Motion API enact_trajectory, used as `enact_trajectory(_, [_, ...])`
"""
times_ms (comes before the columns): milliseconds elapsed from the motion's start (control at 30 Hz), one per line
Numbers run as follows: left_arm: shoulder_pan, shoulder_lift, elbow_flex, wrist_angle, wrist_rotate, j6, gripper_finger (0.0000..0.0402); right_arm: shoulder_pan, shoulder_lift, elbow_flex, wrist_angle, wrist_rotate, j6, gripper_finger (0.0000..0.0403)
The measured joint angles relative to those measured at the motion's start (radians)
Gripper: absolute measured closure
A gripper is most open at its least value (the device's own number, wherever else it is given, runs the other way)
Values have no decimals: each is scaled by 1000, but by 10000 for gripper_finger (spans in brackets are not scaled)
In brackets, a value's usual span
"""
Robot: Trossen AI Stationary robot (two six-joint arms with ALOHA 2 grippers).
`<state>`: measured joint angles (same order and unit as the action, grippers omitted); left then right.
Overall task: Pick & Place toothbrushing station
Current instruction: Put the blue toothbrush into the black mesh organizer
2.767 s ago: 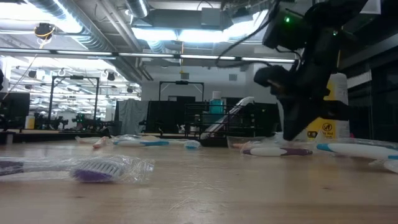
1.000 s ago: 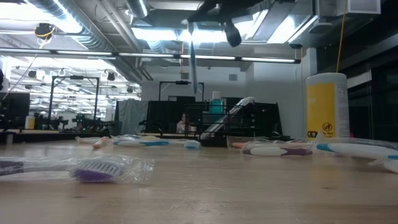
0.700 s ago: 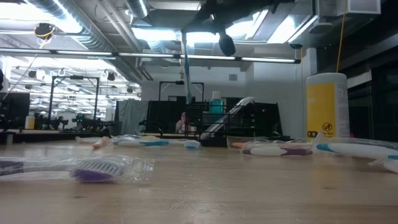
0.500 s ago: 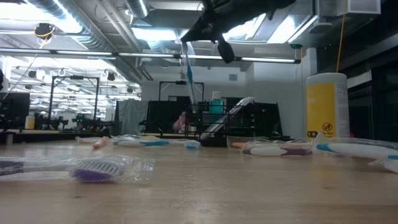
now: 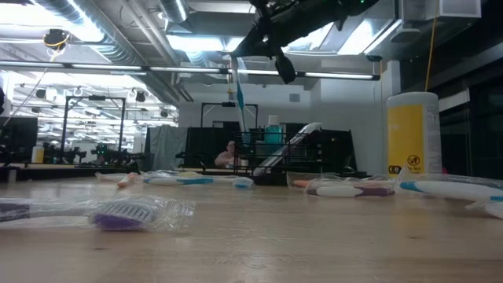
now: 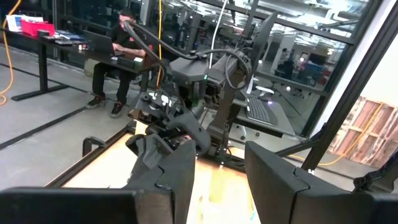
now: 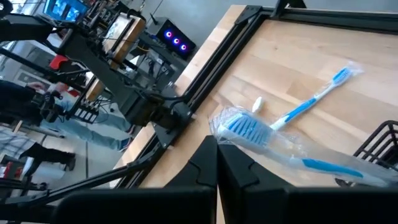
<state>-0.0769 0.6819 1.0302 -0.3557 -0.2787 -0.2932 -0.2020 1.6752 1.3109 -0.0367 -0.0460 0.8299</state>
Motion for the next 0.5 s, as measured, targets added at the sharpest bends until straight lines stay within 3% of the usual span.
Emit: enact_trajectory(500, [0,0,0,0,-9,-8,268,16,0,0,-103,-14,22,400])
